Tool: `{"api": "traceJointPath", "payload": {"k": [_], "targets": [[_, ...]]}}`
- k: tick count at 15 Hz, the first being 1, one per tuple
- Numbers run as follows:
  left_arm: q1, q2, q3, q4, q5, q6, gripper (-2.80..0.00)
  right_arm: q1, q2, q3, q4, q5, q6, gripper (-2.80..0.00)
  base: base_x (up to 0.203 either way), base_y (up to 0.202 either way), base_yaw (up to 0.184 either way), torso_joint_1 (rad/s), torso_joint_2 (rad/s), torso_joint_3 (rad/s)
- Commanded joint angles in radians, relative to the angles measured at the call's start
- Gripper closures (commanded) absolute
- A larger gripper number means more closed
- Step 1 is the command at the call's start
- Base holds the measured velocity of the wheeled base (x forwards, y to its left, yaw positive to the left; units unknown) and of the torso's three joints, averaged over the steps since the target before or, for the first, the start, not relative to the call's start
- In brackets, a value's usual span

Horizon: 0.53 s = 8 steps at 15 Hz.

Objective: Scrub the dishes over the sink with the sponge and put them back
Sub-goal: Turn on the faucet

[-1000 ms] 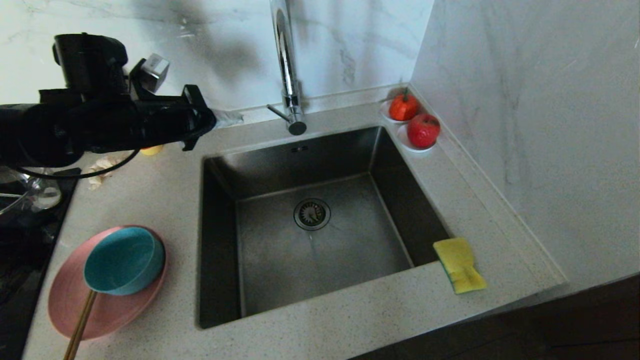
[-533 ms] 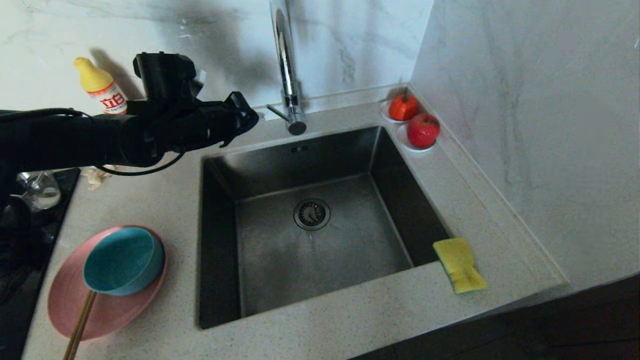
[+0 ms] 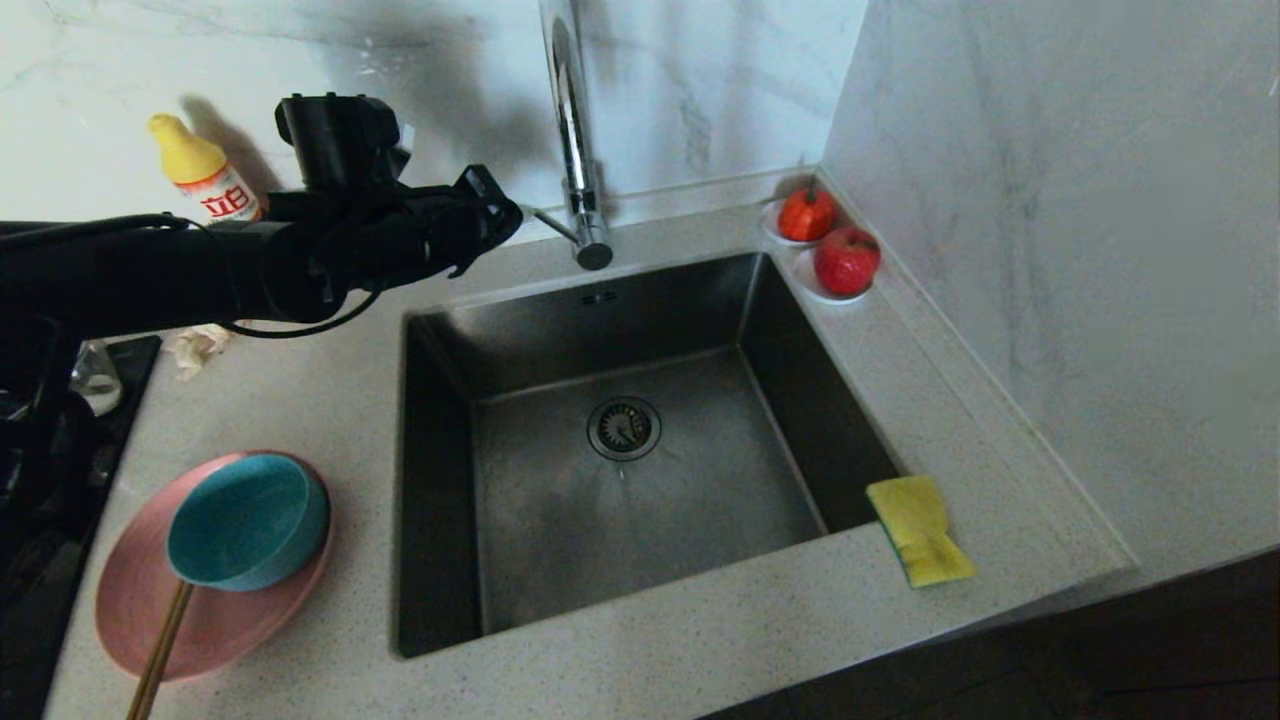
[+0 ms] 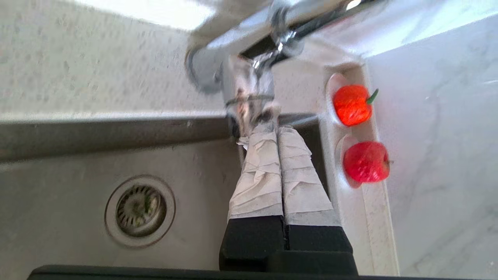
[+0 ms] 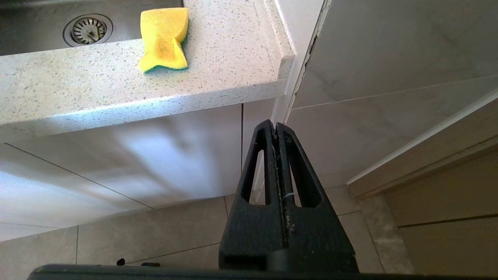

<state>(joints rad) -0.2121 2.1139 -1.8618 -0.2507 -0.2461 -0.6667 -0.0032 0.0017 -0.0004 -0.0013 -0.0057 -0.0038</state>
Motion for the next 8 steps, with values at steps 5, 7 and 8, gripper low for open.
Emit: {"api": "traceJointPath", "payload": {"k": [5, 7, 8], "targets": [[0.002, 0.048, -0.071, -0.027, 0.025, -0.012, 0.0, 0.0, 0.001, 0.0, 0.0, 0.0, -0.001, 0.0, 0.0, 0.0, 0.0, 0.0, 0.0, 0.0], [0.001, 0.069, -0.071, -0.05, 0.025, -0.011, 0.0, 0.0, 0.001, -0.001, 0.0, 0.0, -0.001, 0.0, 0.0, 0.0, 0.0, 0.0, 0.0, 0.0], [0.0, 0.078, -0.071, -0.061, 0.025, -0.011, 0.0, 0.0, 0.0, -0.001, 0.0, 0.0, -0.001, 0.0, 0.0, 0.0, 0.0, 0.0, 0.0, 0.0]]}}
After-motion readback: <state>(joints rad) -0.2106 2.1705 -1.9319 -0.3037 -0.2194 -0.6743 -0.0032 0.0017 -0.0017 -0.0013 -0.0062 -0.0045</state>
